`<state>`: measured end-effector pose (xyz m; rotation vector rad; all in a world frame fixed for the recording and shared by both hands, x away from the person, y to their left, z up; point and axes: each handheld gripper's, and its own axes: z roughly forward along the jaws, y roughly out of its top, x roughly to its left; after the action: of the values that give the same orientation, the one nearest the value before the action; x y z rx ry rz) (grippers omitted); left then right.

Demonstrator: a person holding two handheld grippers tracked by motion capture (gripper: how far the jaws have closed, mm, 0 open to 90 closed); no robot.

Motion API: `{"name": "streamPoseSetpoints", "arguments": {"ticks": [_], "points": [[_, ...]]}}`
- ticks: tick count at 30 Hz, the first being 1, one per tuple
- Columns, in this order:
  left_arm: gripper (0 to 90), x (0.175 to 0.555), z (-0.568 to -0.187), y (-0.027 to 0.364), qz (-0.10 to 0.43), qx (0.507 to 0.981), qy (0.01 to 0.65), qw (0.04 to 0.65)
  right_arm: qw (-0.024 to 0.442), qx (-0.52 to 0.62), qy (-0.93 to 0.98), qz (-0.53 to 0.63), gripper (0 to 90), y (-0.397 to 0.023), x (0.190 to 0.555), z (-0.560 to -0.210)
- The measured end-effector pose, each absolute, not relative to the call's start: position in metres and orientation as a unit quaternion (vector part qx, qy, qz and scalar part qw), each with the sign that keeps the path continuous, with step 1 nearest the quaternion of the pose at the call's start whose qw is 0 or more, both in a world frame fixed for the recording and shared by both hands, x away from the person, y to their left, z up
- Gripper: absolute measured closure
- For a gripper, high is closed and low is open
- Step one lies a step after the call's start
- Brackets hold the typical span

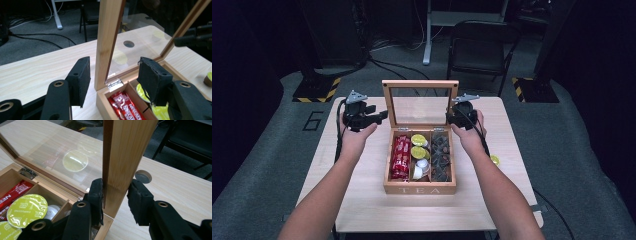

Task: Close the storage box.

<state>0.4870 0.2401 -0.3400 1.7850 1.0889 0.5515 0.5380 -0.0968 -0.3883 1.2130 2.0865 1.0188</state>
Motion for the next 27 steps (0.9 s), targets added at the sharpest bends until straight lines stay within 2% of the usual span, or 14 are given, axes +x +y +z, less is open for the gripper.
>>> {"name": "streamPoseSetpoints", "arguments": {"ticks": [13, 27], "points": [[54.1, 0.497, -0.317, 0.220, 0.259, 0.739, 0.421, 0.457, 0.266, 0.438, 0.768, 0.384, 64.6, -0.098, 0.528, -0.391], [63.3, 0.492, -0.311, 0.223, 0.270, 0.736, 0.412, 0.464, 0.265, 0.443, 0.765, 0.386, 61.9, -0.098, 0.521, -0.394]]}}
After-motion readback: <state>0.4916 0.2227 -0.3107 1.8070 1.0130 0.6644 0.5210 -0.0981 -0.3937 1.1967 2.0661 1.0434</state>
